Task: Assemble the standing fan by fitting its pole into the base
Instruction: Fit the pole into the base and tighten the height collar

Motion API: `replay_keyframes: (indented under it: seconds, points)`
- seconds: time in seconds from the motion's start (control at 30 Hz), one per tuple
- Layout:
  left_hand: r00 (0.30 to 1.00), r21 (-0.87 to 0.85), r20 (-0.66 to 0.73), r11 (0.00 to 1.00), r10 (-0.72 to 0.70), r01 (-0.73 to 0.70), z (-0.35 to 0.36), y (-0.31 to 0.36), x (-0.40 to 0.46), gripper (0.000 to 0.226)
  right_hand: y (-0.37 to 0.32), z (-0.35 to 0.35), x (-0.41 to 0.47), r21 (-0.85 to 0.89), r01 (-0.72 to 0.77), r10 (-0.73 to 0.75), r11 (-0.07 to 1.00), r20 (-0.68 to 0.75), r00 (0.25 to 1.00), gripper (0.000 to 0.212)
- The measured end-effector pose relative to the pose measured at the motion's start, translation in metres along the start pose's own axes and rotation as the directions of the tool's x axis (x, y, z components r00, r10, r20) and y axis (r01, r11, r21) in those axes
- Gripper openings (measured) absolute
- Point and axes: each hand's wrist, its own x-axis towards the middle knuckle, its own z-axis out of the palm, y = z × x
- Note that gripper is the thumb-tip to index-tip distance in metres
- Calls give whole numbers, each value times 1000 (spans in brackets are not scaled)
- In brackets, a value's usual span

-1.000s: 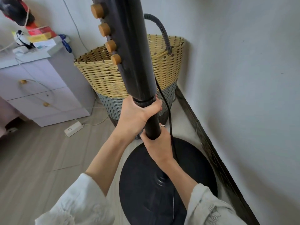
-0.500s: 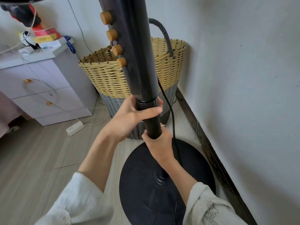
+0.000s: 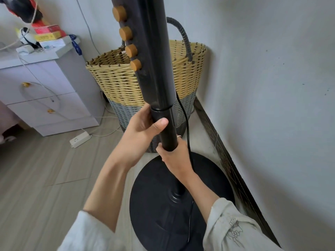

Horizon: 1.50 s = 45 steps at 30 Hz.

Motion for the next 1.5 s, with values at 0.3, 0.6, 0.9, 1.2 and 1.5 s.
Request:
replay_keyframes:
  seconds: [0.3, 0.6, 0.9, 1.2, 1.5]
  points:
    - [881, 334, -453, 942, 134, 28, 37, 8, 1, 51, 2, -3, 0, -2, -31, 31, 1000, 33, 999, 29]
    - [997, 110, -69, 994, 19, -11, -3, 8, -2, 29, 3, -1, 1, -21, -2, 2, 1000, 5, 1000, 27]
    - [984, 224, -178, 973, -16, 56, 10, 9, 4, 30, 2, -3, 3, 9, -4, 4, 1000, 40, 999, 24]
    - [916, 296, -399, 951, 38, 90, 26, 10, 0, 42, 2, -3, 0, -3, -25, 25, 1000, 20, 999, 27]
    - [998, 144, -58, 989, -24, 32, -2, 20, -4, 30, 2, -2, 0, -24, -8, 9, 1000, 6, 1000, 22]
